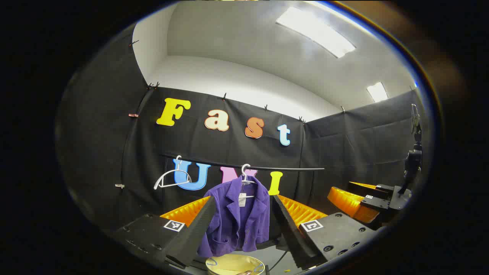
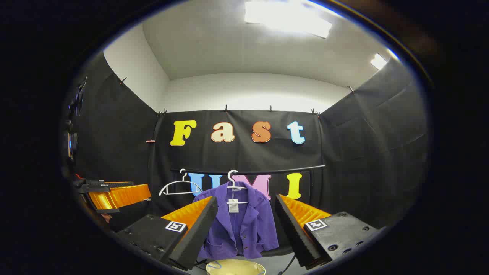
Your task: Grasp the clothes on the hanger with both hands and then place them into the laundry hamper below.
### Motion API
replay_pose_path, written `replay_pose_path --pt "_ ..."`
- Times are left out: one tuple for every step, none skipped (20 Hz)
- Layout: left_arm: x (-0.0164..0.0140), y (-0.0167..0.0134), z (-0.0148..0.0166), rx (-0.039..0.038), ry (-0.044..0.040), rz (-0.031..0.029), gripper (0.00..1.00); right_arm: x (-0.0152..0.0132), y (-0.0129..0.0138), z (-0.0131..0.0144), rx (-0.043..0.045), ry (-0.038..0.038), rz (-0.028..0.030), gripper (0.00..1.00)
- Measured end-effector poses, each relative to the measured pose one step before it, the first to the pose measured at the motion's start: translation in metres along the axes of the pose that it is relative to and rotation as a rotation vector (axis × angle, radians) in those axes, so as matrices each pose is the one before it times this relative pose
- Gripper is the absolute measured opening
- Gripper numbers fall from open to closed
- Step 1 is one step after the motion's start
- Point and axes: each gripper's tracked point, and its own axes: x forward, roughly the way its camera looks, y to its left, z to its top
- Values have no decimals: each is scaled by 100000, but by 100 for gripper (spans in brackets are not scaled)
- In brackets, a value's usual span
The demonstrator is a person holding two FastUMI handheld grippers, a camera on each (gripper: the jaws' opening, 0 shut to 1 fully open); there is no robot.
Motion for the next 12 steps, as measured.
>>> replay_pose_path --pt "295 -58 -200 22 412 -283 94 102 -183 -141 141 224 -20 96" --pt "243 -104 -70 -166 491 -435 94 112 14 -115 552 439 138 96" --pt "267 -20 -289 -326 659 -417 94 107 -80 -48 438 56 212 96" --pt "265 7 -84 -158 189 -187 94 48 -86 -5 245 -11 111 96" --pt "64 2 -140 120 27 100 95 81 -118 -52 104 28 125 96" --pt "23 -17 82 249 57 110 94 120 -101 -8 -150 94 -77 96" --pt "-58 -141 23 215 -267 -27 95 67 -68 -17 -261 -42 -136 96" --pt "41 -109 101 63 -130 -174 94 83 -30 150 -189 -366 -70 96" --pt "48 15 -162 38 -178 -114 94 20 -18 104 -425 -507 14 96" --pt "77 -3 -41 51 -110 -32 94 16 5 39 -525 -245 15 96" --pt "56 28 -45 55 -120 -2 94 94 -2 -12 -243 -153 125 96" --pt "24 63 23 -68 -86 95 94 3 32 34 150 -193 246 96"
